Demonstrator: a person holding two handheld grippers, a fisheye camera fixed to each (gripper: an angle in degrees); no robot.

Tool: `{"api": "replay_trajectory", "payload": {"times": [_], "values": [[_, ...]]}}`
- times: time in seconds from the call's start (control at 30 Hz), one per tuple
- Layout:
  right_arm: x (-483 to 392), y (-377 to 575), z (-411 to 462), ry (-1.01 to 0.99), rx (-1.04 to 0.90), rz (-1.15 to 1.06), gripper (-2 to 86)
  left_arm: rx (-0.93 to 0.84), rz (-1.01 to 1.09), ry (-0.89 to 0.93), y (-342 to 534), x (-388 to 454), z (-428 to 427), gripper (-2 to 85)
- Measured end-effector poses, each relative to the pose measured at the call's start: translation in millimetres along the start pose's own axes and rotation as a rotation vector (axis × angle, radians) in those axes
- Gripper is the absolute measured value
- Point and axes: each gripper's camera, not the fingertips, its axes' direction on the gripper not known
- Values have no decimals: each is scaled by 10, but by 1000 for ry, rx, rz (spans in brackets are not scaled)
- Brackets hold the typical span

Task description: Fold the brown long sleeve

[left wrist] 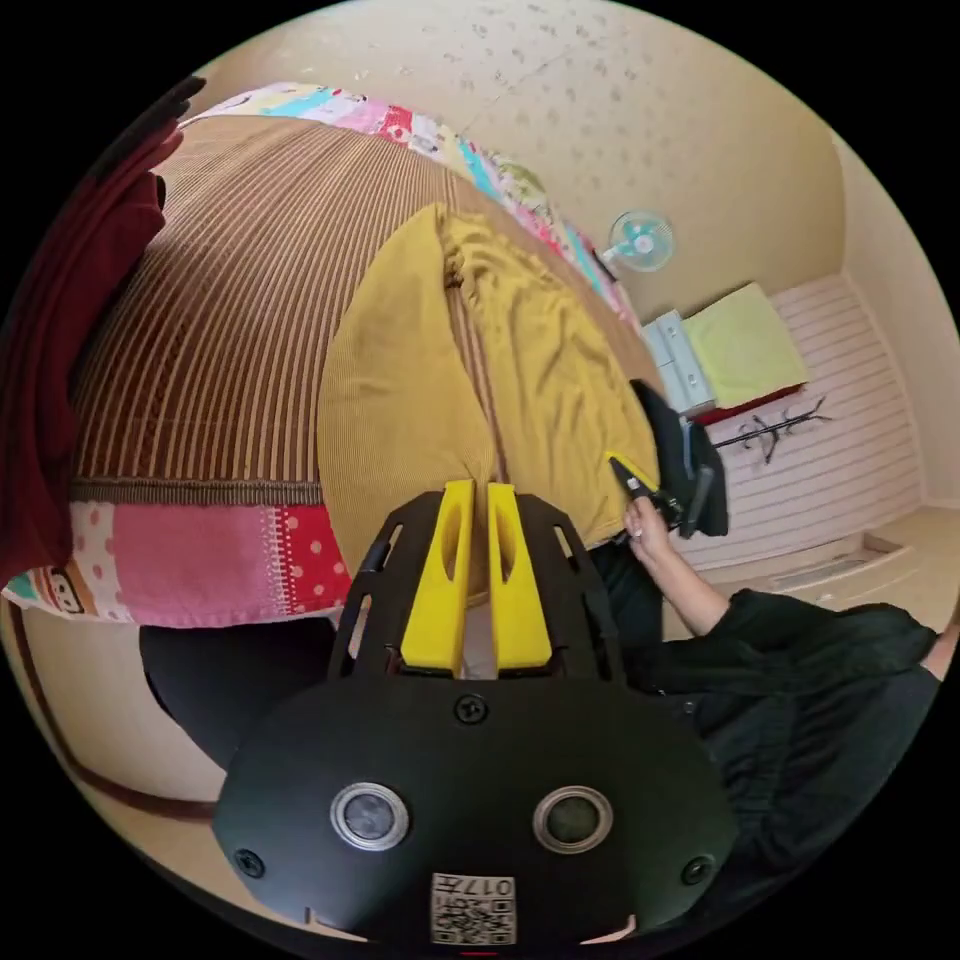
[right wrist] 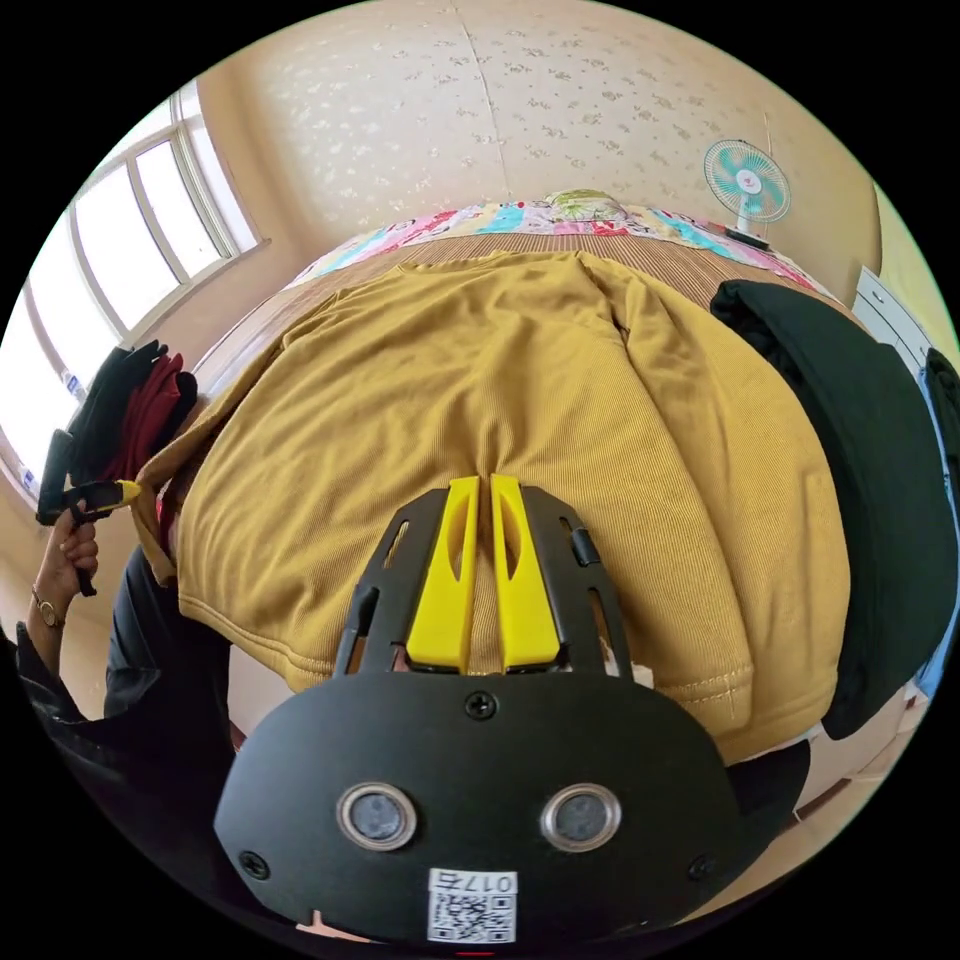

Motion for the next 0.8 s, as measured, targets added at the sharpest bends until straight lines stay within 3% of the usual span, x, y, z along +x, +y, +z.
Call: {"api": "replay_trajectory", "payload": {"times": [0.07,0.13,0.23,0.3,0.4,0.57,0.73,0.8], "values": [[-89,24,-17,40,-8,-54,30,165,-35,26,-77,-69,-873,33],[-210,47,-38,94,-17,-102,30,410,-98,-145,75,-41,-2054,28],[-305,86,-81,136,-11,-114,30,691,-200,-357,554,131,-3037,46],[-339,107,-114,149,-4,-116,30,702,-167,-417,663,331,-3187,64],[-353,96,-182,150,-5,-112,30,530,-94,-402,503,523,-2706,70],[-354,-5,-301,142,-28,-92,30,-7,-47,-134,-29,472,-594,101],[-345,-164,-478,113,-63,0,30,-338,-37,-194,-163,613,1071,100],[-381,-192,-548,101,-74,-6,31,-338,7,-288,-149,785,1080,68]]}}
